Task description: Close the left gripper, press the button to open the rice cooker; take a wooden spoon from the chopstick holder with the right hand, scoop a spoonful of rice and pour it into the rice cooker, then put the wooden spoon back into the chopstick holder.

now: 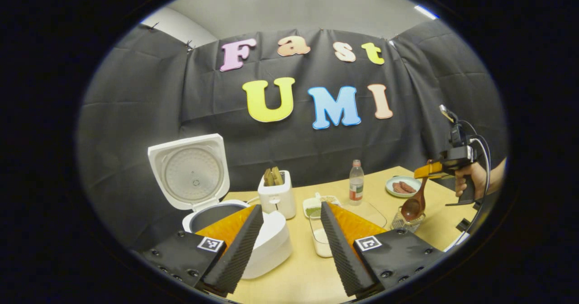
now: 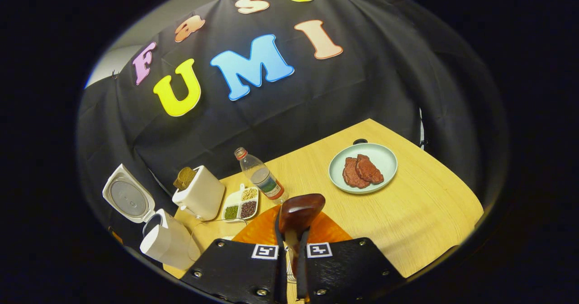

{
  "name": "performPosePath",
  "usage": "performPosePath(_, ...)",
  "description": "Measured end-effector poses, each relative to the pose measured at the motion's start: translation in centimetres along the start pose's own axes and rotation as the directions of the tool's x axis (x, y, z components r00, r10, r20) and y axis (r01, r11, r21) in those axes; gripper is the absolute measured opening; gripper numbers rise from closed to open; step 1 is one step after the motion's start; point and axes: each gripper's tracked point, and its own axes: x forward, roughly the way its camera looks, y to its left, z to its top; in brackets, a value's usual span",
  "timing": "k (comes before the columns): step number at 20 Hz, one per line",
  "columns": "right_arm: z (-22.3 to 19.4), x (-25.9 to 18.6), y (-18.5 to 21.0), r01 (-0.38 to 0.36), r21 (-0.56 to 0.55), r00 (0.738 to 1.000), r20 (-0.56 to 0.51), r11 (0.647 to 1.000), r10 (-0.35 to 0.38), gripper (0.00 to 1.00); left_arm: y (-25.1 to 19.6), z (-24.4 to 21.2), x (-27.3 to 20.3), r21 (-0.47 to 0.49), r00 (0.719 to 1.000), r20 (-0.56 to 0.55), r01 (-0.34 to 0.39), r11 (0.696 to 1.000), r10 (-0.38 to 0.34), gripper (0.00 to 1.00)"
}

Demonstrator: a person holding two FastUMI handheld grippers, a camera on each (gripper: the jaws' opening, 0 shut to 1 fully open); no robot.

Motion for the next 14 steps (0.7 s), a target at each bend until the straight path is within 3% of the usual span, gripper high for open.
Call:
performPosePath(8, -3.7, 2.2, -0.7, 0.027, 0.008, 0.999, -0.025, 1.0, -0.027, 0.09, 1.1, 0.4, -0.8, -0.017, 0.999, -0.007, -0.052, 0.998, 0.052, 0.91)
performPosePath(12, -3.3, 1.8, -2.0, 0.063, -0.014, 0.998, 0.023, 0.998, -0.062, 0.09, 1.1, 0.8, 0.1, -0.034, 0.999, -0.005, -0.049, 0.998, 0.049, 0.9)
performPosePath(13, -3.3, 1.4, -2.2, 0.073, -0.026, 0.997, 0.036, 0.997, -0.072, 0.11, 1.1, 1.2, 0.5, -0.045, 0.999, 0.005, -0.043, 0.998, 0.043, 0.9)
performPosePath(14, -3.4, 1.1, -2.7, 0.097, -0.058, 0.995, 0.038, 0.994, -0.095, 0.19, 1.4, 1.8, 1.0, -0.05, 0.999, 0.015, -0.045, 0.998, 0.046, 0.9)
